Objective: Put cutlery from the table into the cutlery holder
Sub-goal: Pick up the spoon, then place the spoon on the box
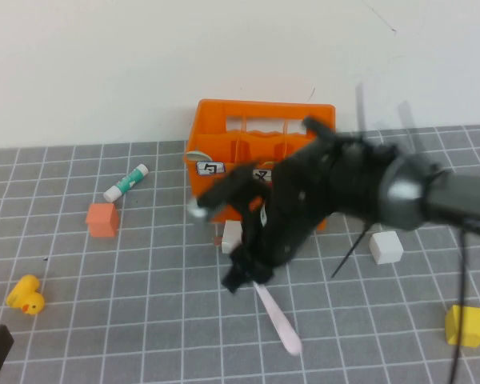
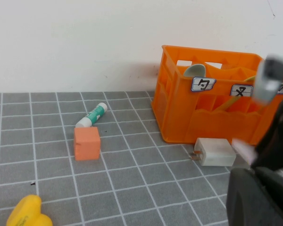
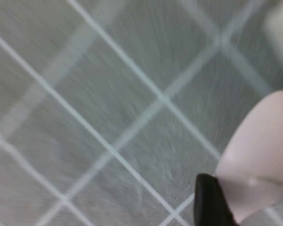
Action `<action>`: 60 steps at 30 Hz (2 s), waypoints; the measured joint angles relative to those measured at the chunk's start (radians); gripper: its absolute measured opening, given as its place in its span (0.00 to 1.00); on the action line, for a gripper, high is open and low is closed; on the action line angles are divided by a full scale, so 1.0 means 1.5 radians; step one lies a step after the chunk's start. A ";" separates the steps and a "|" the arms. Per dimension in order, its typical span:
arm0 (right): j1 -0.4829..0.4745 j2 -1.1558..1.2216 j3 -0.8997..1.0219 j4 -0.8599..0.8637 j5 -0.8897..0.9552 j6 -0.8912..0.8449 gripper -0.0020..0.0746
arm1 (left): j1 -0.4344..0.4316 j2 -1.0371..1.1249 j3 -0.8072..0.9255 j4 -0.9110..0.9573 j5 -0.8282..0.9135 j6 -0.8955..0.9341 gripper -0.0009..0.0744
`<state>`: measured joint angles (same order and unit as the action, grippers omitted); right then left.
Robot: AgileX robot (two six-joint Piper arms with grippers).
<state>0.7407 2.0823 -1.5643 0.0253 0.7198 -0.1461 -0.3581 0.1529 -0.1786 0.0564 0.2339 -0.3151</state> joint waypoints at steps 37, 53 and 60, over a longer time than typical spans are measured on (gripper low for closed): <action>-0.038 -0.020 0.006 0.004 -0.706 -0.245 0.42 | 0.000 0.000 0.000 0.002 0.000 0.009 0.01; -0.039 0.037 0.006 0.009 -0.758 -0.307 0.58 | 0.000 0.000 0.000 0.002 -0.001 0.009 0.01; -0.039 0.012 0.006 0.018 -0.798 -0.306 0.62 | 0.000 0.000 0.000 0.017 -0.001 0.009 0.01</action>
<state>0.6817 2.1005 -1.5557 0.0519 -0.4778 -0.6053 -0.3581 0.1529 -0.1786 0.0818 0.2322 -0.3009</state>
